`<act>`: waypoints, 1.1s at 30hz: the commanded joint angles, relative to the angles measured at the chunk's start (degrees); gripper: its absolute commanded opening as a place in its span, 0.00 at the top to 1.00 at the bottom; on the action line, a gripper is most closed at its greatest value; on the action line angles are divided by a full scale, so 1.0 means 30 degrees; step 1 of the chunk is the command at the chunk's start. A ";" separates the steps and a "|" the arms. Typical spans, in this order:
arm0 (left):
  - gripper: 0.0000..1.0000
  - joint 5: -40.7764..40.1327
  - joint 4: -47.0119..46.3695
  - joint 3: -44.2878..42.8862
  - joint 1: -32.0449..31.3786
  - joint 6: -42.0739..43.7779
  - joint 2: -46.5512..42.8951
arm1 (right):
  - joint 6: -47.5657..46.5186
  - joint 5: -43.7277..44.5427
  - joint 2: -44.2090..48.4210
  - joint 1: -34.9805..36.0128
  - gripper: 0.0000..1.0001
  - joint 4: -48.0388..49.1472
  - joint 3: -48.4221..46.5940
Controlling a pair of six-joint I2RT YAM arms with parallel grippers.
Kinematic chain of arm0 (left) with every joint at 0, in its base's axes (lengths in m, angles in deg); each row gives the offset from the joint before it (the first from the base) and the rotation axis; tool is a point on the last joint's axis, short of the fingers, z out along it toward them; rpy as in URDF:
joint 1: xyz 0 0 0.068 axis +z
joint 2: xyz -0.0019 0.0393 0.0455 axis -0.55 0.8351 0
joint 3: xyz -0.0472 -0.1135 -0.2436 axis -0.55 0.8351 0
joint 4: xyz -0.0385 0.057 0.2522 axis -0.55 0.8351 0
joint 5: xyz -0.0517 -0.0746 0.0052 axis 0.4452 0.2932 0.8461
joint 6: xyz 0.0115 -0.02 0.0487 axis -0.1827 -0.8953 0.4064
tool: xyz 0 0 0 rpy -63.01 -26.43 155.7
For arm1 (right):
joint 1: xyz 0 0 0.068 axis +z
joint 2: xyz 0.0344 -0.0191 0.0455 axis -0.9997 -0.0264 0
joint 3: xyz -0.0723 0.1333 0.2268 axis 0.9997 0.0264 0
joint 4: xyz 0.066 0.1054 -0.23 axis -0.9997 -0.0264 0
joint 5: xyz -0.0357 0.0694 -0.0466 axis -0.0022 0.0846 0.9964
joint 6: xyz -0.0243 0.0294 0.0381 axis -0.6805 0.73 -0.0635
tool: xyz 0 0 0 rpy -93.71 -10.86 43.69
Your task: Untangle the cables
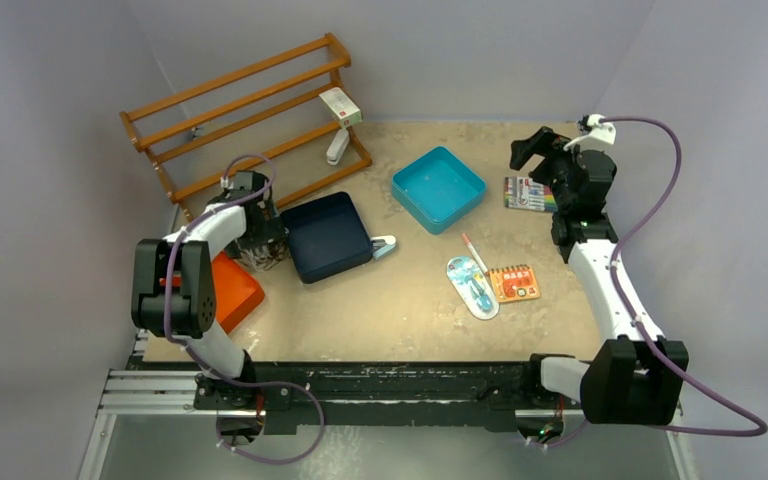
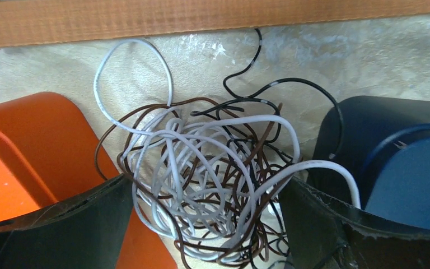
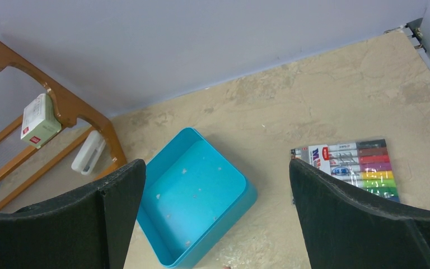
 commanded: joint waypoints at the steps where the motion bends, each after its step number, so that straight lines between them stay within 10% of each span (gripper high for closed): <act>1: 0.07 -0.0025 -0.0407 -0.0623 0.0168 -0.0491 0.0645 | 0.0103 -0.0273 0.0110 -0.0118 0.01 0.0740 0.0235; 20: 0.99 -0.1078 -0.1080 -0.0787 0.0197 -0.0366 -0.1834 | 0.0199 -0.0274 0.0612 -0.0102 0.01 0.0962 0.0440; 33: 1.00 -0.3869 0.0220 -0.3251 -0.2272 0.0912 -0.6677 | 0.0132 -0.0370 0.1200 -0.0095 0.01 0.0970 0.0403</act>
